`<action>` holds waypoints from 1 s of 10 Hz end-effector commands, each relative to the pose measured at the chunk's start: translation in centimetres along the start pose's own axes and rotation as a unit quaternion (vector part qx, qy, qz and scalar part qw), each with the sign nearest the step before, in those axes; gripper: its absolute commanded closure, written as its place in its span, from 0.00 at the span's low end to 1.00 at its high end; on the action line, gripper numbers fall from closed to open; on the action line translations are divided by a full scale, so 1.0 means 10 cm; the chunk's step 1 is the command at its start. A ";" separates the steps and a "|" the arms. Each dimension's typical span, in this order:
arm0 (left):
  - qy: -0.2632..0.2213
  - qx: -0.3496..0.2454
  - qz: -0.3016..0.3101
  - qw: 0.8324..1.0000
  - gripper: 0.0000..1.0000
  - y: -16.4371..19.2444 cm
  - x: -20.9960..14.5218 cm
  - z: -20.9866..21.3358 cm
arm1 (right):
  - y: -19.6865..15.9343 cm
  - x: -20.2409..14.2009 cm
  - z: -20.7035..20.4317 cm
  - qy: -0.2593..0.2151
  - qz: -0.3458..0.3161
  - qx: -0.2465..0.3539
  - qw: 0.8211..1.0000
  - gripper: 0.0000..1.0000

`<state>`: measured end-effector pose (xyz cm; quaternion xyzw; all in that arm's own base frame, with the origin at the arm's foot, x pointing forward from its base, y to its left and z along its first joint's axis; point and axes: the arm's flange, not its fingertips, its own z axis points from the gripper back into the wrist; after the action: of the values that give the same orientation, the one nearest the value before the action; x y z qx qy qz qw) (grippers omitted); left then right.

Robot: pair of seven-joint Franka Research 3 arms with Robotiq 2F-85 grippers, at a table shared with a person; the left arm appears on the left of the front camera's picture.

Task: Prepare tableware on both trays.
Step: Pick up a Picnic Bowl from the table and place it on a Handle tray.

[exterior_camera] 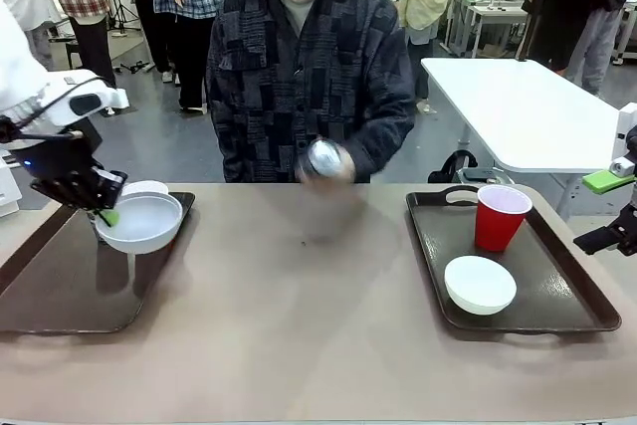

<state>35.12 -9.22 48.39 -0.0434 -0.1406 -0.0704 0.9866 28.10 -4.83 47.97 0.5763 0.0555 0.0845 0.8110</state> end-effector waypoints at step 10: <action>0.025 0.016 0.085 0.996 0.96 0.90 0.08 -0.33 | 0.02 0.00 0.00 0.002 0.004 0.008 1.000 0.00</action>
<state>38.11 -0.92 44.82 -0.0374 -0.1120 0.0138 0.9929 28.10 -4.79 47.97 0.5759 0.0560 0.0848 0.8112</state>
